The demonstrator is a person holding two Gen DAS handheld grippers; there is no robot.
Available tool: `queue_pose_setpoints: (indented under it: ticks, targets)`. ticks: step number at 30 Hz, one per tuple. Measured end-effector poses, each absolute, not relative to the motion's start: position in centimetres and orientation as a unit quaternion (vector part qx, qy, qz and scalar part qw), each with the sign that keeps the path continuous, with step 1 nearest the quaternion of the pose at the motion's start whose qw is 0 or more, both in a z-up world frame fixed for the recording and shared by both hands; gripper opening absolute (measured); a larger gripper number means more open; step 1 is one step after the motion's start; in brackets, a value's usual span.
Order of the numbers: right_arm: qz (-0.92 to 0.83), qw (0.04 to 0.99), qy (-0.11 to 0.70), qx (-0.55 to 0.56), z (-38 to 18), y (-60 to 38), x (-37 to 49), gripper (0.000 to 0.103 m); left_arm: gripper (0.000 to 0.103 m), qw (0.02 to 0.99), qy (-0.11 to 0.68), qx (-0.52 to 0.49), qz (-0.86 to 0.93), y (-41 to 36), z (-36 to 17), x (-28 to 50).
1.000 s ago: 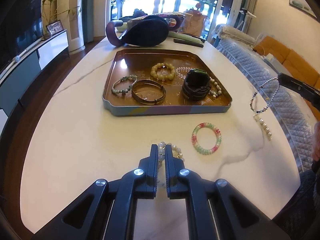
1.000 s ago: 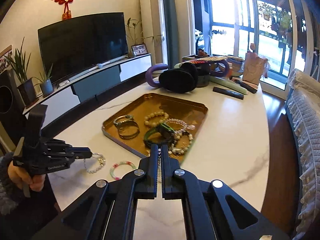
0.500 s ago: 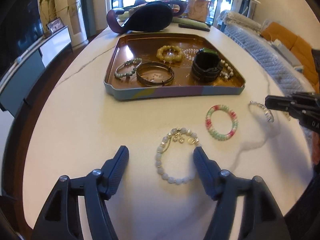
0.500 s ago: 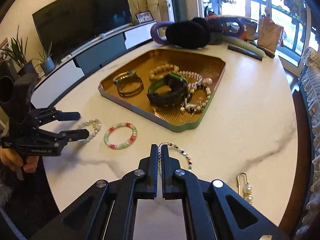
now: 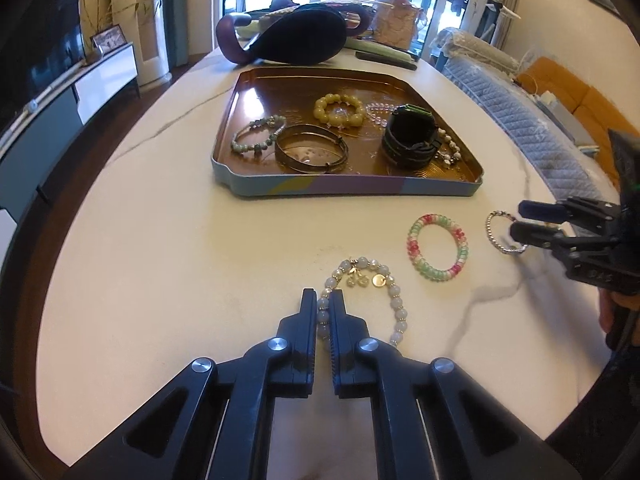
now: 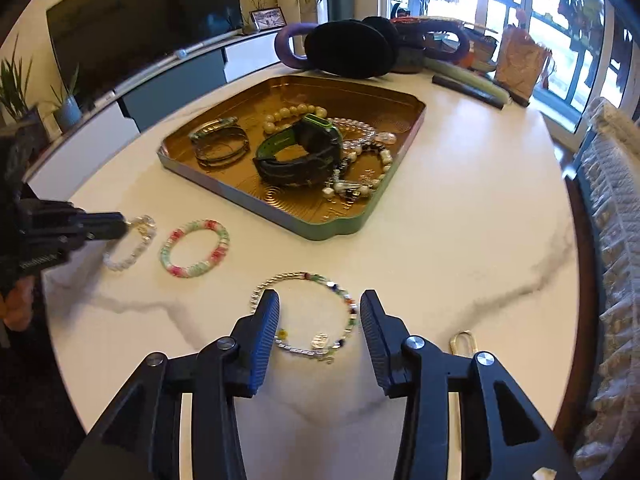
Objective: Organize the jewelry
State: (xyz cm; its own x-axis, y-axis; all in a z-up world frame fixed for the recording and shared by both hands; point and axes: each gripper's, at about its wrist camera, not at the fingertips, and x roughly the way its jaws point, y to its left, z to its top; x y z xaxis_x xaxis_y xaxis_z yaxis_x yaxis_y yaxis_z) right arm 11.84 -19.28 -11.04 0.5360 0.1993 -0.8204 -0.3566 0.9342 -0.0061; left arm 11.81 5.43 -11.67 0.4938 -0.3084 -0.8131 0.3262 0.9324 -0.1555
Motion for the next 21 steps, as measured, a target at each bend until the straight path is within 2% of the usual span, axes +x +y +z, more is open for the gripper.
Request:
queue_pose_setpoints:
  ticks: [4, 6, 7, 11, 21]
  targets:
    - [0.162, 0.870, 0.457, -0.093, -11.6, -19.3, 12.5, 0.041, 0.006, 0.866, 0.464, 0.001, -0.187, 5.3, -11.3, 11.7]
    - [0.166, 0.871, 0.454, -0.093, -11.7, -19.2, 12.9, 0.037, 0.006, 0.866, 0.464, 0.000, -0.188, 5.2, -11.3, 11.7]
    - [0.166, 0.868, 0.459, -0.096, -11.6, -19.1, 13.2, 0.005, 0.006, 0.866, 0.464, 0.001, -0.186, 5.2, -11.3, 11.7]
    - [0.171, 0.862, 0.460, -0.124, -11.4, -18.2, 13.1, 0.003, 0.006, 0.867, 0.462, -0.001, -0.187, 5.1, -11.1, 11.6]
    - [0.179, 0.885, 0.420, -0.092, -8.2, -18.8, 11.9, 0.003, 0.006, 0.881, 0.424, -0.038, -0.205, 6.0, -8.4, 11.2]
